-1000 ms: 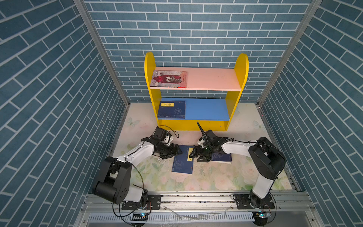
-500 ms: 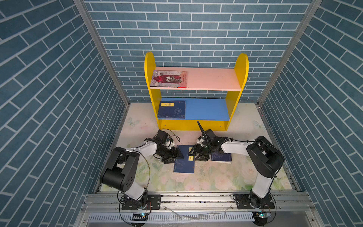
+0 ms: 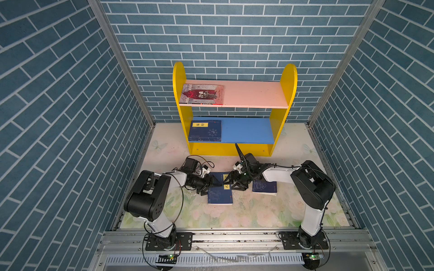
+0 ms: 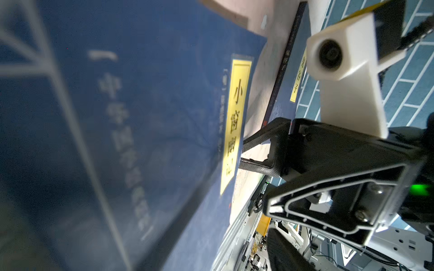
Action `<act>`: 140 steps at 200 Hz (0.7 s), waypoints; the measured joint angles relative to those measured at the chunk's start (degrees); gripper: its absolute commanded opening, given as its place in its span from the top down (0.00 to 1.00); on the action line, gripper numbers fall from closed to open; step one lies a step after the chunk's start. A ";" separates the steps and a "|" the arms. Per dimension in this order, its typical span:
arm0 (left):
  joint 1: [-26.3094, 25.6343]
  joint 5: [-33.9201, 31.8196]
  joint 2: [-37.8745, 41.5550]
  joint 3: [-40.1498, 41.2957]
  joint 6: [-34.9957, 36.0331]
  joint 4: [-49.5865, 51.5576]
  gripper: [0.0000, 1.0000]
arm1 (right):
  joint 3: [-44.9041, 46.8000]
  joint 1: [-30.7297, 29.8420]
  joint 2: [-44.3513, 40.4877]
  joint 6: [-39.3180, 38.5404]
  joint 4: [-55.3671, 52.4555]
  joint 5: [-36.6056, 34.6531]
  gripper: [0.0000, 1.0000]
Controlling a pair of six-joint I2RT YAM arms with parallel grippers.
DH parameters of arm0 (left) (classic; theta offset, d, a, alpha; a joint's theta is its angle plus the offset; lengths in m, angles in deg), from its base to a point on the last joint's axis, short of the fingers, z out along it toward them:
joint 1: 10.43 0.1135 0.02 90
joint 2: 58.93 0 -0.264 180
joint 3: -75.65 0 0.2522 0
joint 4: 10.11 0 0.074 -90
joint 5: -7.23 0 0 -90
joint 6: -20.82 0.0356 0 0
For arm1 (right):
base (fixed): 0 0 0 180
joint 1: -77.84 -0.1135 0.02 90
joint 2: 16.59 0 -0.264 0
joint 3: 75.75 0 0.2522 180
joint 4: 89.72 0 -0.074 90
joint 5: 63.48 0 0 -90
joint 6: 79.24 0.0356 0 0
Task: Stacking books/files
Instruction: Pick up the book at the center of the table.
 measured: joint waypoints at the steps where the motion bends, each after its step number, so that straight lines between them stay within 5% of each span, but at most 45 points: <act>1: 0.20 -0.04 0.11 0.09 0.02 -0.04 0.26 | 0.02 0.00 0.00 0.00 0.04 0.00 0.30; 44: 4.09 -2.36 4.87 1.95 -0.35 1.36 0.58 | 0.13 -0.02 -0.07 0.00 0.26 -0.02 0.30; 93: 4.07 -3.10 8.63 5.29 -3.04 0.42 0.56 | 0.09 -0.04 -0.04 0.00 0.55 0.02 0.30; 140: 2.45 -2.95 6.03 5.64 -4.90 -1.31 0.73 | 0.09 -0.04 -0.07 0.00 0.96 0.02 0.30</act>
